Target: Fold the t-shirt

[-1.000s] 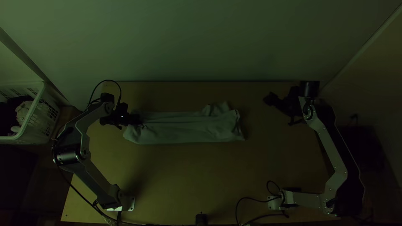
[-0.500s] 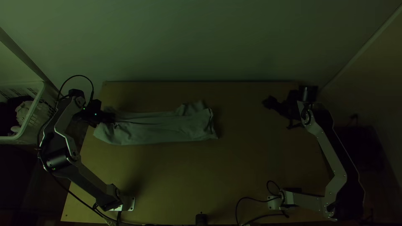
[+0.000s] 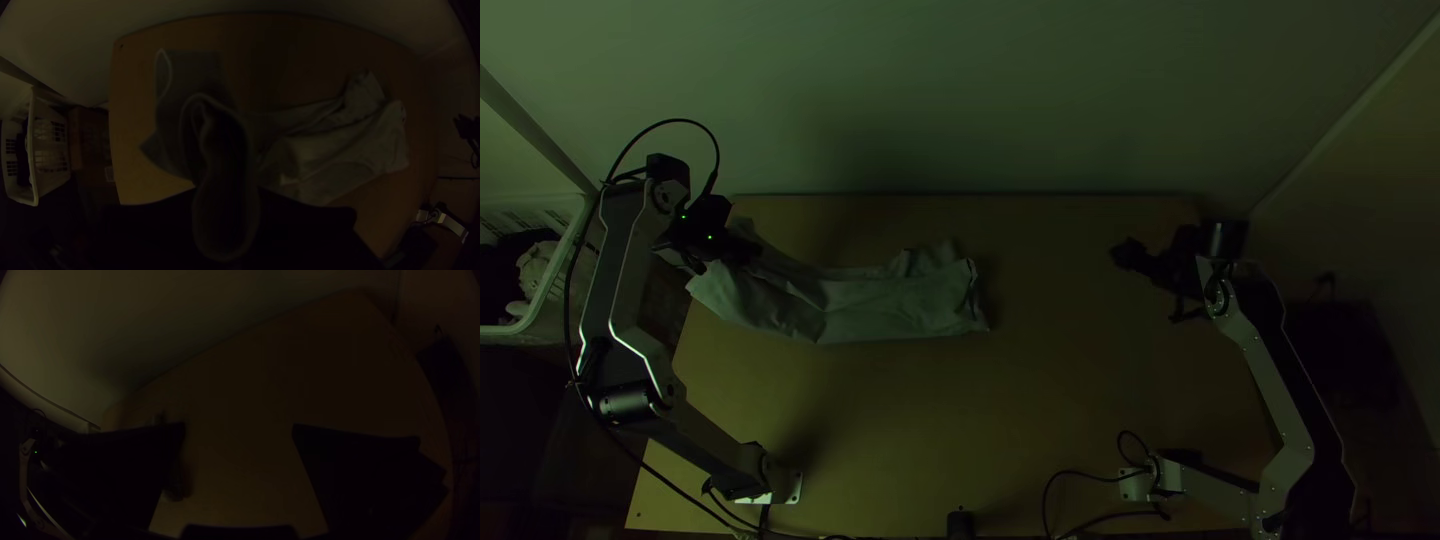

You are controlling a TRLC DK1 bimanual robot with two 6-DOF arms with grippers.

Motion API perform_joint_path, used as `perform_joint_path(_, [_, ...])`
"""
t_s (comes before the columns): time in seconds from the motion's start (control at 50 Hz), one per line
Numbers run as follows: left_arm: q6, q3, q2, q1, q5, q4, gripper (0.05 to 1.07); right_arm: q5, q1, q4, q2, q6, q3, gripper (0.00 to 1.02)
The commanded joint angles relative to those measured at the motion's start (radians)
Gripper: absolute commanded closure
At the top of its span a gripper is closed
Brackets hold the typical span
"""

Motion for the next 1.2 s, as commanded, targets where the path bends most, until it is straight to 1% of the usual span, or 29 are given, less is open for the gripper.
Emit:
perform_joint_path(0.0, [-0.044, 0.05, -0.04, -0.081, -0.038, -0.043, 1.05, 0.004, -0.015, 0.01, -0.043, -0.01, -0.033, 0.04])
perform_joint_path(0.18, [-0.122, 0.099, -0.029, -0.228, -0.065, -0.069, 1.05, 0.004, -0.016, 0.01, -0.085, -0.006, -0.054, 0.04])
perform_joint_path(0.32, [-0.186, 0.166, 0.015, -0.349, -0.067, -0.116, 1.05, 0.004, -0.016, 0.01, -0.109, -0.002, -0.07, 0.04])
perform_joint_path(0.42, [-0.228, 0.22, 0.056, -0.433, -0.068, -0.138, 1.05, 0.004, -0.015, 0.01, -0.123, 0.013, -0.085, 0.04])
perform_joint_path(0.52, [-0.254, 0.272, 0.105, -0.509, -0.094, -0.152, 1.04, 0.004, -0.013, 0.012, -0.137, 0.022, -0.094, 0.04])
perform_joint_path(0.66, [-0.286, 0.372, 0.202, -0.585, -0.097, -0.181, 1.05, 0.004, -0.016, 0.015, -0.151, 0.024, -0.105, 0.04])
perform_joint_path(0.72, [-0.301, 0.407, 0.247, -0.614, -0.105, -0.179, 1.04, 0.004, -0.018, 0.015, -0.155, 0.024, -0.108, 0.04])
perform_joint_path(0.78, [-0.32, 0.432, 0.296, -0.648, -0.136, -0.176, 1.05, 0.004, -0.021, 0.015, -0.163, 0.025, -0.113, 0.04])
perform_joint_path(0.94, [-0.344, 0.45, 0.377, -0.753, -0.153, -0.153, 1.04, 0.004, -0.03, 0.018, -0.18, 0.024, -0.137, 0.04])
perform_joint_path(1.04, [-0.364, 0.459, 0.431, -0.799, -0.174, -0.115, 1.04, 0.004, -0.032, 0.021, -0.197, 0.025, -0.151, 0.04])
perform_joint_path(1.18, [-0.398, 0.496, 0.492, -0.855, -0.176, -0.055, 1.04, 0.004, -0.032, 0.024, -0.226, 0.04, -0.182, 0.04])
